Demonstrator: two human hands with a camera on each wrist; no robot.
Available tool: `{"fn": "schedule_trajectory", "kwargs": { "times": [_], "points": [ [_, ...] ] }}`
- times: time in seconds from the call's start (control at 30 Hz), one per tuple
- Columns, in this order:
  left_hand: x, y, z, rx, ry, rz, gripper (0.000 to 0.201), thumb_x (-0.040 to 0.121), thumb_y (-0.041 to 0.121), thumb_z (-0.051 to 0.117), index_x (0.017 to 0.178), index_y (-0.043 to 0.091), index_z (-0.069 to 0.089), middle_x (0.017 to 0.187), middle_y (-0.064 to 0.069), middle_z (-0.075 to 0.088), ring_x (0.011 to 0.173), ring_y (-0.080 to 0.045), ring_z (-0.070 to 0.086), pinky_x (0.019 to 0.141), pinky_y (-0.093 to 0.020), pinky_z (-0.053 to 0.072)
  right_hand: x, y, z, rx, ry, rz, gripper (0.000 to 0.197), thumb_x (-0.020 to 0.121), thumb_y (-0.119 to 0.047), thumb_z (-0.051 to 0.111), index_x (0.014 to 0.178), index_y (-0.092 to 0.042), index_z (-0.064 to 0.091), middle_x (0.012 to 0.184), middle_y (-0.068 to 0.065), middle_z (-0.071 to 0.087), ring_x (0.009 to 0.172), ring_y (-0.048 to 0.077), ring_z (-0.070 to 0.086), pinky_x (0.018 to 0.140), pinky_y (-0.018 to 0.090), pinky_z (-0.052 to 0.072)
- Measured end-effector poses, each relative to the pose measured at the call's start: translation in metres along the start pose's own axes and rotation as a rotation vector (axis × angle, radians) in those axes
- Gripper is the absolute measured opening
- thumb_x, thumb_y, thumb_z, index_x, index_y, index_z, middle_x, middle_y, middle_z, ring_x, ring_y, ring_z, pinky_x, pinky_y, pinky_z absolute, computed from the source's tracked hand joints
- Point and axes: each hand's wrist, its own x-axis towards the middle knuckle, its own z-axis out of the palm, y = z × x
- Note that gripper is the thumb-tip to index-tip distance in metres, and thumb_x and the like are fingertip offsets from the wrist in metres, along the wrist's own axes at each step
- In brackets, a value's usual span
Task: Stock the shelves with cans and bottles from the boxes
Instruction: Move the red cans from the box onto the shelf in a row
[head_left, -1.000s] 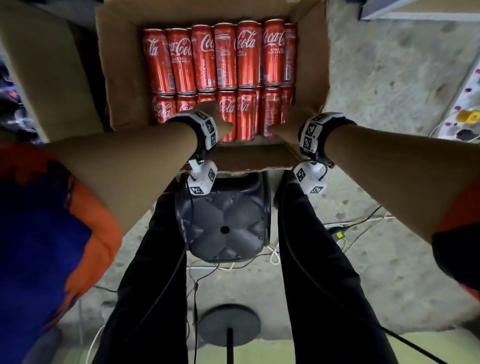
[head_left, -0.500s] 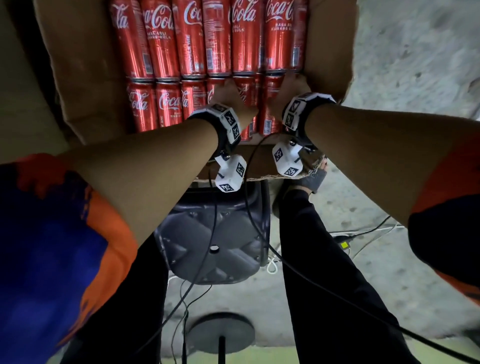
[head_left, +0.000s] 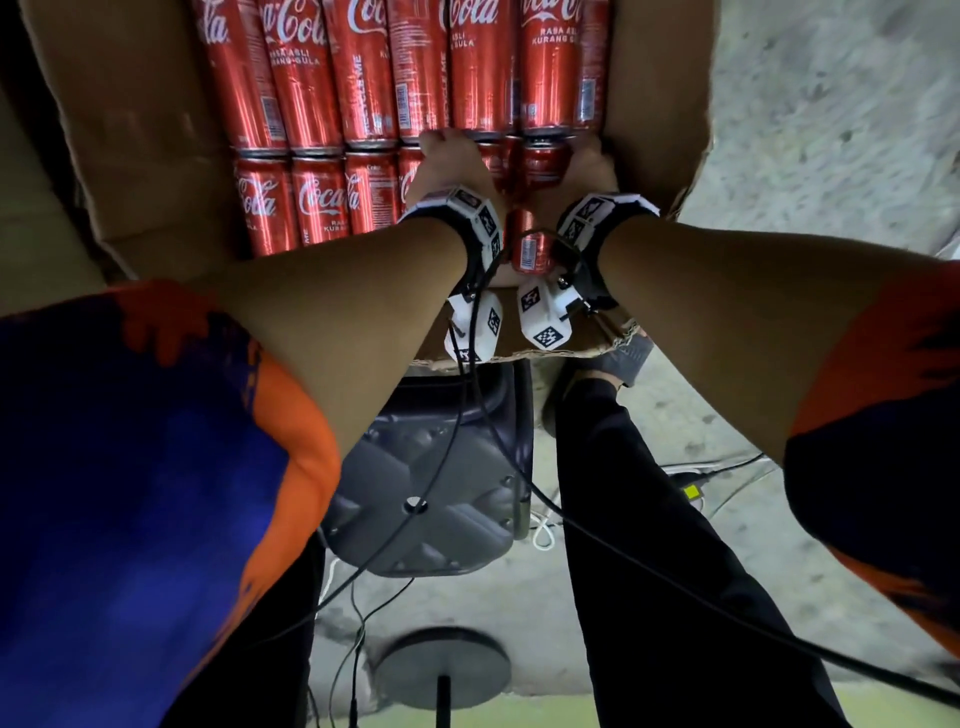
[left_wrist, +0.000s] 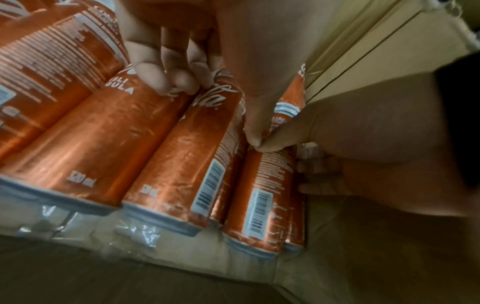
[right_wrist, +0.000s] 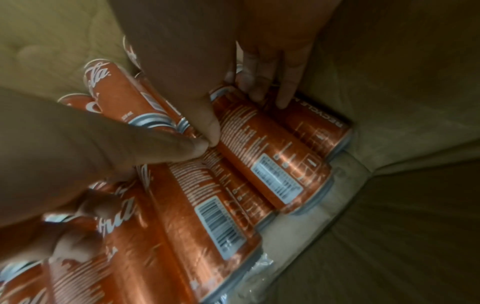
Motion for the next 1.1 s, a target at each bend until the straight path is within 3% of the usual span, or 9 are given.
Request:
{"fn": "schedule_trajectory", "kwargs": {
  "times": [0.1, 0.23, 0.33, 0.47, 0.6, 0.7, 0.87, 1.0, 1.1],
  "points": [
    [-0.005, 0.002, 0.001, -0.006, 0.02, -0.029, 0.07, 0.091, 0.016, 0.068, 0.148, -0.001, 0.03, 0.148, -0.022, 0.032, 0.128, -0.035, 0.052, 0.109, -0.043, 0.046, -0.002, 0.0, 0.007, 0.007, 0.025, -0.018, 0.077, 0.073, -0.054, 0.08, 0.134, -0.018, 0.049, 0.124, 0.004, 0.061, 0.103, 0.016, 0.061, 0.099, 0.039, 0.051],
    [-0.009, 0.003, 0.003, -0.04, 0.066, -0.037, 0.082, 0.082, 0.023, 0.079, 0.148, 0.005, 0.033, 0.15, -0.017, 0.033, 0.13, -0.034, 0.05, 0.108, -0.042, 0.046, -0.011, 0.007, -0.002, 0.013, -0.103, -0.001, 0.058, 0.085, -0.028, 0.077, 0.136, -0.013, 0.053, 0.13, 0.004, 0.058, 0.114, 0.02, 0.06, 0.096, 0.03, 0.051],
    [-0.009, -0.002, 0.008, -0.078, 0.084, -0.015, 0.085, 0.079, 0.022, 0.081, 0.149, 0.008, 0.034, 0.149, -0.015, 0.039, 0.128, -0.032, 0.053, 0.106, -0.04, 0.048, -0.018, 0.012, 0.0, -0.03, -0.121, -0.031, 0.055, 0.092, -0.03, 0.071, 0.139, -0.014, 0.048, 0.135, 0.007, 0.057, 0.123, 0.024, 0.057, 0.104, 0.034, 0.046],
    [-0.011, -0.005, 0.016, -0.118, -0.02, 0.008, 0.083, 0.083, 0.014, 0.076, 0.15, 0.012, 0.027, 0.13, -0.01, 0.059, 0.114, -0.026, 0.062, 0.093, -0.037, 0.055, -0.028, 0.021, 0.003, 0.064, -0.088, -0.017, 0.067, 0.089, -0.029, 0.075, 0.144, -0.016, 0.039, 0.137, 0.003, 0.056, 0.128, 0.02, 0.054, 0.108, 0.029, 0.039],
    [-0.02, -0.011, 0.025, -0.014, -0.006, 0.037, 0.084, 0.067, 0.04, 0.088, 0.136, 0.015, 0.047, 0.136, -0.011, 0.051, 0.127, -0.03, 0.051, 0.106, -0.043, 0.047, -0.04, 0.038, -0.002, 0.12, -0.131, 0.0, 0.071, 0.085, -0.019, 0.079, 0.146, -0.012, 0.041, 0.139, 0.008, 0.054, 0.125, 0.023, 0.055, 0.091, 0.02, 0.043],
    [-0.029, -0.025, 0.033, 0.038, -0.067, 0.085, 0.077, 0.061, 0.06, 0.078, 0.123, 0.02, 0.056, 0.127, -0.007, 0.053, 0.125, -0.032, 0.051, 0.11, -0.039, 0.036, -0.049, 0.037, -0.012, 0.131, -0.128, 0.006, 0.07, 0.081, -0.019, 0.082, 0.142, -0.014, 0.047, 0.136, 0.005, 0.057, 0.123, 0.02, 0.057, 0.085, 0.017, 0.041],
    [-0.069, -0.041, 0.007, -0.112, -0.042, 0.134, 0.095, 0.074, 0.034, 0.088, 0.151, 0.012, 0.035, 0.154, -0.007, 0.03, 0.138, -0.026, 0.039, 0.109, -0.028, 0.034, -0.08, 0.028, -0.033, 0.213, -0.087, -0.054, 0.061, 0.081, -0.023, 0.082, 0.136, -0.02, 0.055, 0.125, -0.002, 0.064, 0.113, 0.015, 0.058, 0.1, 0.027, 0.045],
    [-0.108, -0.051, -0.027, -0.236, -0.018, 0.205, 0.091, 0.078, 0.026, 0.084, 0.153, 0.015, 0.033, 0.146, 0.001, 0.046, 0.133, -0.018, 0.046, 0.102, -0.024, 0.038, -0.111, 0.021, -0.043, 0.279, -0.075, -0.055, 0.074, 0.071, -0.031, 0.087, 0.138, -0.03, 0.056, 0.123, -0.009, 0.066, 0.11, 0.014, 0.06, 0.103, 0.037, 0.05],
    [-0.14, -0.058, -0.051, -0.316, -0.058, 0.218, 0.092, 0.075, 0.037, 0.086, 0.15, 0.019, 0.037, 0.14, 0.01, 0.052, 0.126, -0.01, 0.051, 0.106, -0.03, 0.044, -0.14, 0.017, -0.056, 0.275, -0.042, -0.124, 0.069, 0.074, -0.031, 0.084, 0.136, -0.027, 0.056, 0.113, -0.013, 0.064, 0.105, 0.011, 0.059, 0.096, 0.03, 0.048]
  ]
}}
